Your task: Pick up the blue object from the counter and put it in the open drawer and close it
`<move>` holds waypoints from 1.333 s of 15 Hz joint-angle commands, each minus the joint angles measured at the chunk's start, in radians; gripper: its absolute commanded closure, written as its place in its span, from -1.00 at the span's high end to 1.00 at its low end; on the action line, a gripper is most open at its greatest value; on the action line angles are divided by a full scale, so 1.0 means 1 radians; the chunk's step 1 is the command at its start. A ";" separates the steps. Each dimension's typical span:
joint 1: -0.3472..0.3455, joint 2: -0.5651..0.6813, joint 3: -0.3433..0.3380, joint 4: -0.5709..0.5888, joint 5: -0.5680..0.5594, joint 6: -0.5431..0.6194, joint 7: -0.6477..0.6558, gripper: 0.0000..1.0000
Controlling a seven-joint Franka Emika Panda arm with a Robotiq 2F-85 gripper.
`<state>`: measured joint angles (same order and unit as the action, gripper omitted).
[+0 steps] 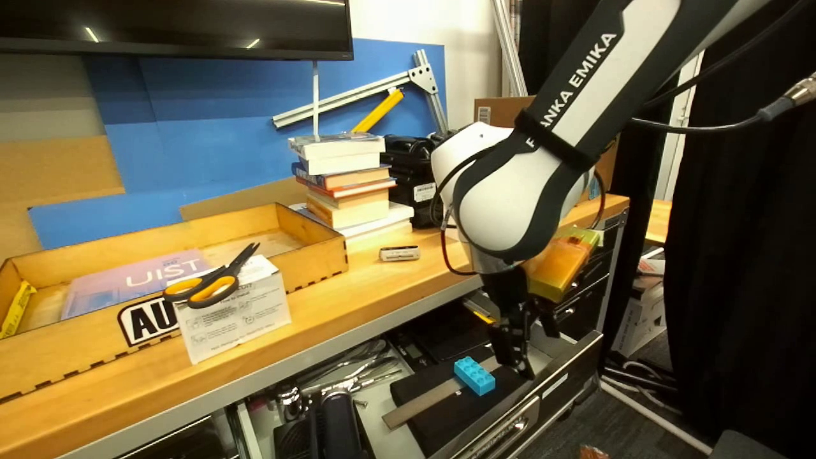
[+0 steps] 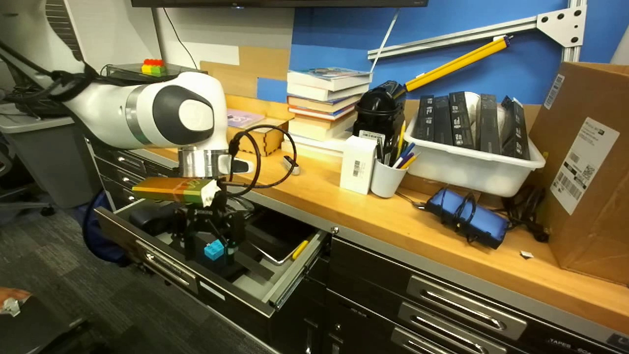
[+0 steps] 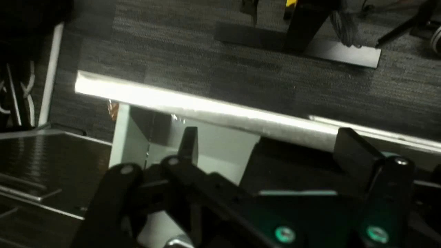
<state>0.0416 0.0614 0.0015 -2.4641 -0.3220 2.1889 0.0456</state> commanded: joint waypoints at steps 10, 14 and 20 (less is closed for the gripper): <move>0.021 0.125 -0.010 -0.041 -0.187 0.165 0.361 1.00; 0.065 0.173 -0.012 0.039 -0.272 0.223 0.589 1.00; 0.133 0.284 -0.023 0.208 -0.405 0.247 0.868 1.00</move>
<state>0.1292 0.2485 -0.0061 -2.3590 -0.6648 2.4015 0.7845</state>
